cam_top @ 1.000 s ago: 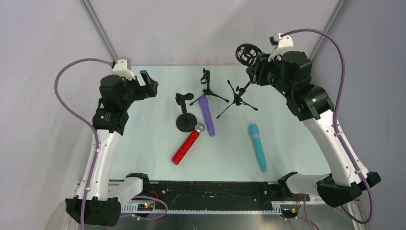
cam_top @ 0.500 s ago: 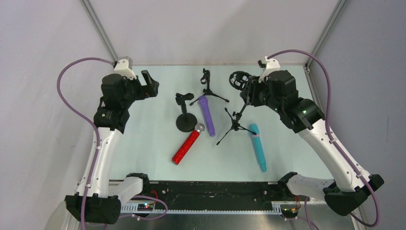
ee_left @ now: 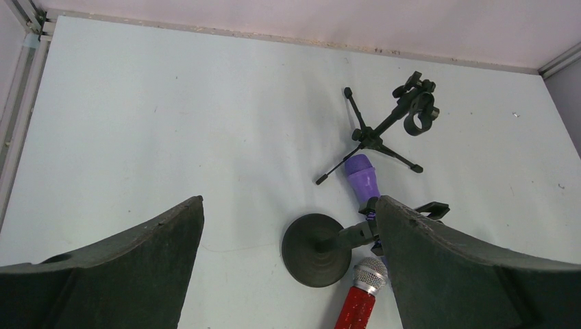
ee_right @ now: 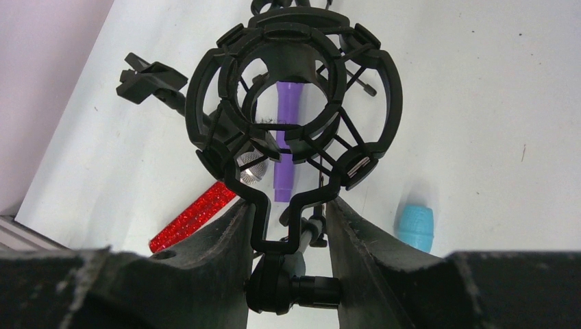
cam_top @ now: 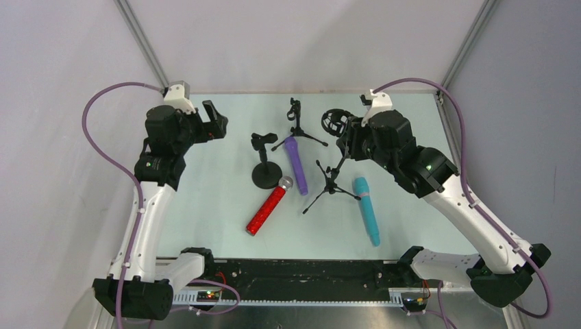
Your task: Attach the microphones to the stand
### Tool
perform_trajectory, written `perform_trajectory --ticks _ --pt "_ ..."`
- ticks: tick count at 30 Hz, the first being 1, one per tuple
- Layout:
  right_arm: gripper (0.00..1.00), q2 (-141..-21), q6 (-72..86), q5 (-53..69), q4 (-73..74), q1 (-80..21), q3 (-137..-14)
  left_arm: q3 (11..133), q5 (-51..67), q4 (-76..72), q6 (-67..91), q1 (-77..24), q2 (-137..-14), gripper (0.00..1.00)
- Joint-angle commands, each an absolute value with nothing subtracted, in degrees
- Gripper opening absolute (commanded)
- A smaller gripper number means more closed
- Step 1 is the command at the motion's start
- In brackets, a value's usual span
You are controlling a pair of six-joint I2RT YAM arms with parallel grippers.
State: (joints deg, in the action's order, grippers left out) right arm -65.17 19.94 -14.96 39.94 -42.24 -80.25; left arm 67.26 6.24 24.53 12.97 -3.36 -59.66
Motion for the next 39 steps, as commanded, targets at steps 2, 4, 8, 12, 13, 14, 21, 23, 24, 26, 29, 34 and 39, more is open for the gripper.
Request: perform_trajectory --ticks 2,4,8,12,13,14,21,23,24,26,29,34,39 --pt "0.0 -65.03 22.24 -20.44 35.71 -44.51 -81.04 67.19 6.92 22.75 12.13 -3.17 -59.56 0.98" --pt "0.0 -65.65 22.51 -21.12 35.87 -44.96 -81.04 67.23 7.14 22.72 12.13 -3.19 -59.51 0.98" --pt "0.0 -66.97 23.19 -22.83 36.7 -45.66 -81.04 67.11 6.79 22.76 12.13 -3.17 -59.39 0.98" --pt "0.0 -68.2 23.45 -25.05 36.76 -46.27 -80.28 67.18 7.13 22.69 12.13 -3.24 -59.49 0.98" --pt "0.0 -68.33 23.5 -25.42 36.5 -46.34 -80.17 67.09 6.95 22.68 12.13 -3.2 -59.41 0.98" --pt "0.0 -68.7 23.65 -25.5 36.44 -46.39 -79.9 67.08 6.86 22.7 12.13 -3.17 -59.37 0.98" --pt "0.0 -70.13 24.0 -25.3 34.91 -46.49 -78.25 67.09 6.87 22.69 12.13 -3.18 -59.48 0.98" --pt "0.0 -70.4 24.03 -24.7 34.21 -46.56 -77.82 67.06 6.82 22.71 12.05 -3.23 -59.62 0.98" --pt "0.0 -70.44 24.06 -24.46 33.94 -46.57 -77.37 67.17 6.88 22.74 12.09 -3.22 -59.66 0.98" --pt "0.0 -70.66 24.08 -24.27 33.17 -46.58 -76.64 67.15 7.01 22.69 12.08 -3.23 -59.7 0.98" --pt "0.0 -71.12 24.61 -24.0 32.89 -46.58 -75.67 67.07 6.75 22.76 12.04 -3.23 -59.72 0.98" --pt "0.0 -71.89 25.18 -23.46 32.04 -46.57 -73.63 67.13 7.02 22.76 12.1 -3.2 -59.8 0.98" --pt "0.0 -72.9 25.64 -23.05 31.08 -46.61 -71.44 67.18 7.06 22.75 12.11 -3.21 -59.87 0.98"
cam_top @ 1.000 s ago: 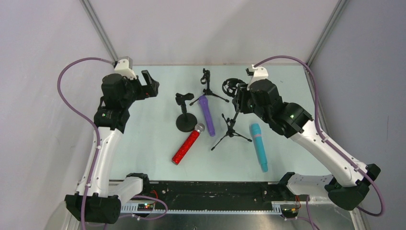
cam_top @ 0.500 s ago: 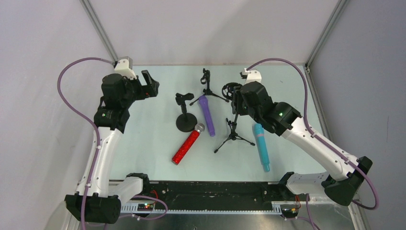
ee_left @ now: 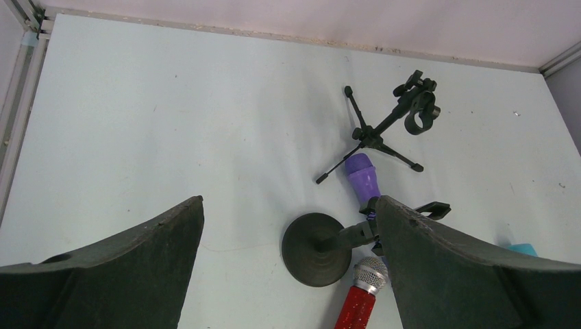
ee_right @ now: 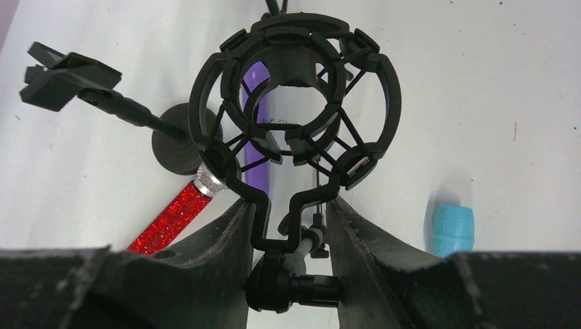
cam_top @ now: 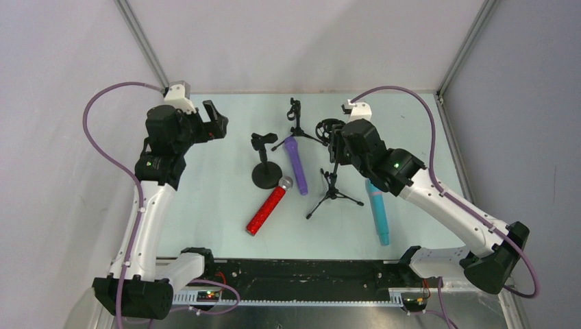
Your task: Attach the microphones to the stand
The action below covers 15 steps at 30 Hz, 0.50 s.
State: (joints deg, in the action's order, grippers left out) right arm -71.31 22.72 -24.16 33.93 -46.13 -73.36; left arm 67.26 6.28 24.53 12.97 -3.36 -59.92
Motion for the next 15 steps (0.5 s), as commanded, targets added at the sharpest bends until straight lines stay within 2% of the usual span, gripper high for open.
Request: perform_trajectory --ticks 1,15 --pt "0.0 -73.1 25.74 -23.04 30.91 -46.66 -71.18 67.13 7.17 22.71 12.12 -3.19 -59.86 0.98" --pt "0.0 -74.38 26.66 -23.01 27.08 -46.65 -64.52 67.18 7.3 22.74 12.12 -3.23 -60.0 0.98"
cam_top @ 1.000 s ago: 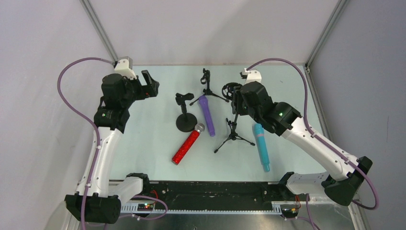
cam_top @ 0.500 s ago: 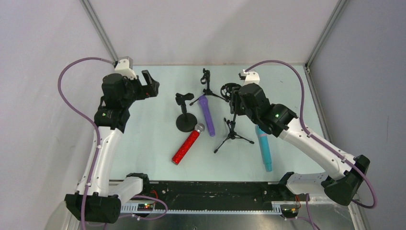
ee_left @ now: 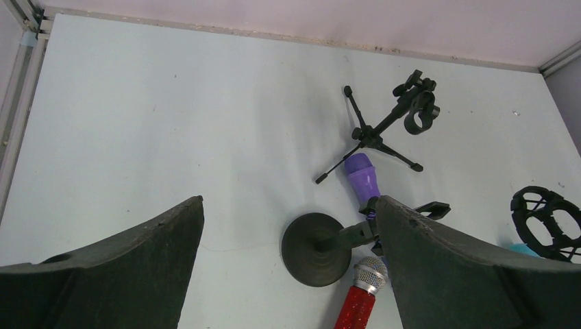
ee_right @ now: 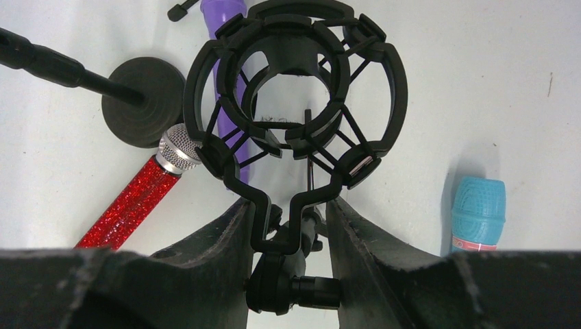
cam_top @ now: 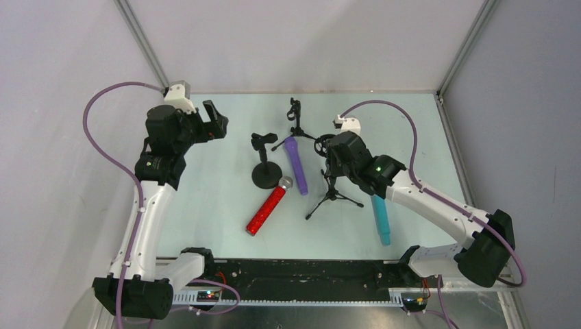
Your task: Attach the microphones to the stand
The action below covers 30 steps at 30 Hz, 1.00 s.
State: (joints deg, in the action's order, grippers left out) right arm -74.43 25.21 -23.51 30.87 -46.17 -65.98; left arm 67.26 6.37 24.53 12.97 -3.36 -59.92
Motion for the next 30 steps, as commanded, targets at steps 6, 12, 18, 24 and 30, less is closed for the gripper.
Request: perform_trajectory --ticks 6,12,18,24,30 --pt "0.0 -74.99 28.21 -22.62 26.09 -46.79 -61.67 67.15 7.38 22.75 12.21 -3.17 -60.02 0.98" --pt "0.0 -74.74 29.87 -22.85 24.97 -47.13 -58.62 67.06 7.21 22.78 12.22 -3.26 -60.02 0.98" --pt "0.04 -74.72 30.15 -23.49 24.12 -47.71 -56.77 66.98 7.0 22.74 12.14 -3.54 -60.04 0.98" --pt "0.39 -73.19 29.02 -22.31 22.51 -47.79 -56.52 67.0 6.9 22.73 12.08 -3.65 -60.05 0.98" --pt "0.77 -71.64 27.74 -19.67 21.14 -47.89 -56.49 67.04 6.79 22.76 12.04 -3.78 -59.99 0.98"
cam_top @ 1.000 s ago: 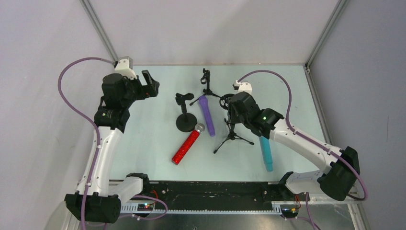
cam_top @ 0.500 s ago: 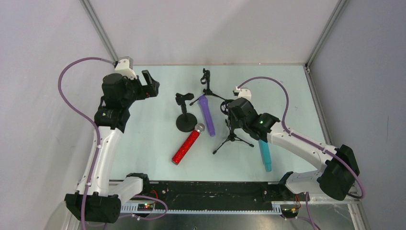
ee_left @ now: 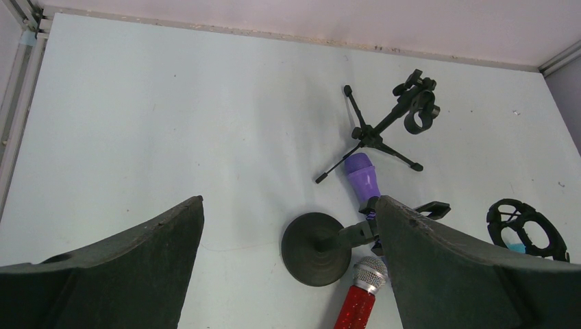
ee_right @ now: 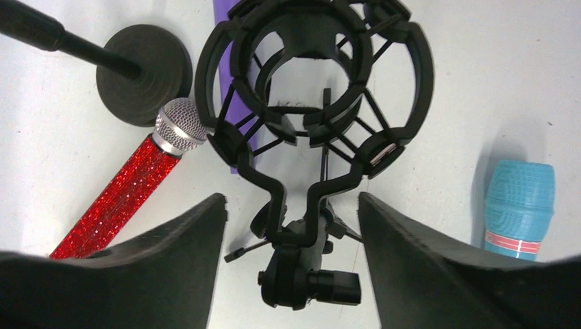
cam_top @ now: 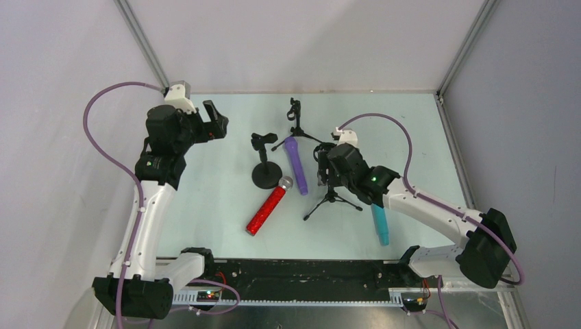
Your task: Attach the microphones to the stand
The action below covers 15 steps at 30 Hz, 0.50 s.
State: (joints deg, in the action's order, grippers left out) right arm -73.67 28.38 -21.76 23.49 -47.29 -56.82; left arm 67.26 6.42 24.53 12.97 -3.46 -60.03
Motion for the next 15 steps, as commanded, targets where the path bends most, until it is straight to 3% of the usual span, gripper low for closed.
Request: perform_trajectory --ticks 1,5,15 --pt "0.84 -71.22 27.65 -19.64 21.04 -48.07 -56.5 66.99 6.56 22.74 11.98 -3.78 -59.97 0.98" --pt "0.99 -70.03 27.26 -19.47 20.64 -48.64 -56.5 67.05 6.62 22.73 11.99 -3.86 -60.27 0.98" --pt "0.99 -65.69 27.16 -18.61 21.96 -48.84 -56.51 67.46 7.8 22.76 12.12 -4.28 -60.57 0.98"
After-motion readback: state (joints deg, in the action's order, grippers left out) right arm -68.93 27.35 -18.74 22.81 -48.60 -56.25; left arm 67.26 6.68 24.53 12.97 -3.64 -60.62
